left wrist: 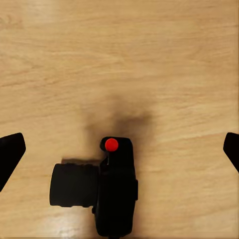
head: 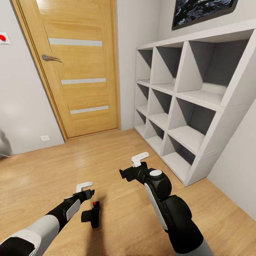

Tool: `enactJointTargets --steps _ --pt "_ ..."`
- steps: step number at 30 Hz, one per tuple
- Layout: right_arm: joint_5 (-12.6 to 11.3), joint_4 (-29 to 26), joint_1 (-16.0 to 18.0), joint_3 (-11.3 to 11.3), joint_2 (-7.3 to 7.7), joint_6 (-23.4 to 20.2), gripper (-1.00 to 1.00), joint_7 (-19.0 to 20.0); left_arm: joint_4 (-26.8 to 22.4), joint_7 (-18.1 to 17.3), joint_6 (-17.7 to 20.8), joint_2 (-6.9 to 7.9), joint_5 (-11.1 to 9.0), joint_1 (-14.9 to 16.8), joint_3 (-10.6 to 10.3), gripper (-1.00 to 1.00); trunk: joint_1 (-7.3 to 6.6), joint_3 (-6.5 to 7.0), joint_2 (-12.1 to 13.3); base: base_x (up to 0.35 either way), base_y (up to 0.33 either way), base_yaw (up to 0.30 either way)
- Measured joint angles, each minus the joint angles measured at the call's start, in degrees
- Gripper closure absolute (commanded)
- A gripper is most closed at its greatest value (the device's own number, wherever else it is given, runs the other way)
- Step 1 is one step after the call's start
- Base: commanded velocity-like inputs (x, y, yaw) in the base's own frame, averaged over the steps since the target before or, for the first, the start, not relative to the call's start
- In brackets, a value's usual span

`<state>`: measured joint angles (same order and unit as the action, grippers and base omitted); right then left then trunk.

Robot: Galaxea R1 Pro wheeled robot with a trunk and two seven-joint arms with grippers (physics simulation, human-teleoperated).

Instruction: Attach the digital camera to the camera tripod in the bedroom.

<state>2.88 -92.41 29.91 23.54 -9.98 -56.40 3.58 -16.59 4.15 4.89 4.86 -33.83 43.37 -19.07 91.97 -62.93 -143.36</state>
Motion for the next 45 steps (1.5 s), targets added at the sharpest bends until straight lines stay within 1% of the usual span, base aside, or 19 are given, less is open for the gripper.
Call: enactJointTargets --steps 3,5,27,32,34,36,45 --pt "0.0 0.0 0.5 -0.2 0.00 -0.2 -1.00 0.0 0.0 0.0 2.3 -0.39 0.0 1.1 -0.1 -1.00 0.08 -0.66 0.0 0.000 0.000 0.000" --pt "0.0 0.0 0.5 -0.2 0.00 -0.2 -1.00 0.0 0.0 0.0 2.7 -0.46 0.0 1.3 -0.1 -1.00 0.13 -1.11 -0.1 0.000 0.000 0.000" --pt "-0.1 0.0 0.6 -0.2 0.00 -0.2 -1.00 0.0 0.0 0.0 3.0 -0.38 0.0 1.6 0.0 -1.00 0.70 -5.99 -0.4 0.000 0.000 0.000" --pt "0.0 0.0 0.6 -0.2 0.00 -0.2 -1.00 0.0 0.0 -0.1 3.6 -0.07 -0.2 3.0 0.0 -1.00 0.82 -7.09 -0.4 0.000 0.000 0.000" --pt "0.0 0.0 0.6 -0.2 0.00 -0.2 -1.00 0.0 0.0 -0.1 5.1 0.09 -0.1 4.3 0.1 -1.00 0.87 -7.54 -0.5 0.000 0.000 0.000" --pt "0.0 0.0 0.6 -0.2 0.00 -0.2 -1.00 0.0 0.0 0.0 5.9 0.16 0.0 4.8 0.1 -1.00 0.93 -7.98 -0.5 0.000 0.000 0.000" --pt "0.0 0.0 0.6 -0.2 0.00 -0.2 -1.00 0.0 0.0 0.0 7.3 0.13 0.1 5.7 0.0 -1.00 1.16 -9.98 -0.6 0.000 0.000 0.000"
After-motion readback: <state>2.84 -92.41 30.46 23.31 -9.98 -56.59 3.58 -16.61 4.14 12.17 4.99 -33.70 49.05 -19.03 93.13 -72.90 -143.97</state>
